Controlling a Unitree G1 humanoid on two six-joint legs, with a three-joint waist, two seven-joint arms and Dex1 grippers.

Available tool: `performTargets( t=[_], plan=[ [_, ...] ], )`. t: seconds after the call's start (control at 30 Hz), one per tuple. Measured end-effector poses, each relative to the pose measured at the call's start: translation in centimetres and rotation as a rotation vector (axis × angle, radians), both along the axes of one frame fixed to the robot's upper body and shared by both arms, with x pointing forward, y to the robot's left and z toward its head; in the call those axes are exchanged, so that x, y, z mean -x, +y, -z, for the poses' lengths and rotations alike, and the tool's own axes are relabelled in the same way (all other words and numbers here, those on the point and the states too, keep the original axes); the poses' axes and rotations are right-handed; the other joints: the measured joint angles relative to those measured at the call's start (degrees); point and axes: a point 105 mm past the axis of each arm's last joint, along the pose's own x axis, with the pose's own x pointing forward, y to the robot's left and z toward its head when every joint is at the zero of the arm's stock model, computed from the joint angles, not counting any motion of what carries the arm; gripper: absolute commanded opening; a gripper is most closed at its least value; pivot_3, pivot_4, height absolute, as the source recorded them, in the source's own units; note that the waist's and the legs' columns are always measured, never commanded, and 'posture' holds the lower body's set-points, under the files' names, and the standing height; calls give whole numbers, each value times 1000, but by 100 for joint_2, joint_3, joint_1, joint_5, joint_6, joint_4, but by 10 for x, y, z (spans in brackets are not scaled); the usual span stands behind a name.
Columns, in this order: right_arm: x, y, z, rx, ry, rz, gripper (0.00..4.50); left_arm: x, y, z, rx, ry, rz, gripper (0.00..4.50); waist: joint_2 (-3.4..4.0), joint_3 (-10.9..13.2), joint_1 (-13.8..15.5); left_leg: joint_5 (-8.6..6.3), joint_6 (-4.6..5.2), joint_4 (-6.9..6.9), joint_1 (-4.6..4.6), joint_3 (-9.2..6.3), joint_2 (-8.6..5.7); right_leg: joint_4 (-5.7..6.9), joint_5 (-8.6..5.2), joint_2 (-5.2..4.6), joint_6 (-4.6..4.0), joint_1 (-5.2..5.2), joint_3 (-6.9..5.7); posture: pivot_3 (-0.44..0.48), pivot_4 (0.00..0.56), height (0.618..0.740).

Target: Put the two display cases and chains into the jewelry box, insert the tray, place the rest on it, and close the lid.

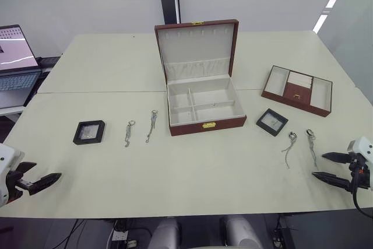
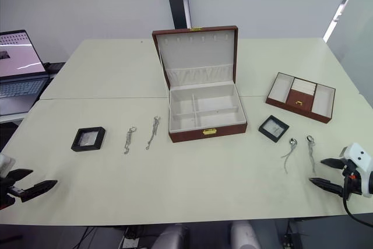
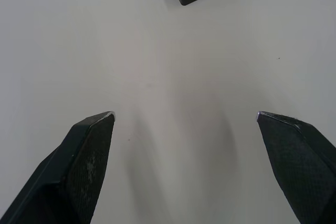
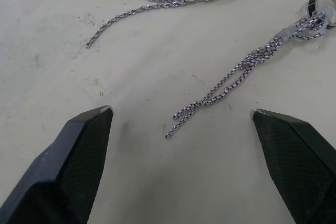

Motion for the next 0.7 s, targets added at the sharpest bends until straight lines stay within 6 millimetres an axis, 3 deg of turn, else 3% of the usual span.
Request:
performTargets(
  t=[0.7],
  plan=[
    [1,4,-3,-52,0,9,4491,-1,2,0,-13,2,-7,4489,-1,-1,2,0,0,0,0,-2,0,0,0,0,0,1,-1,0,150,740]
  ],
)
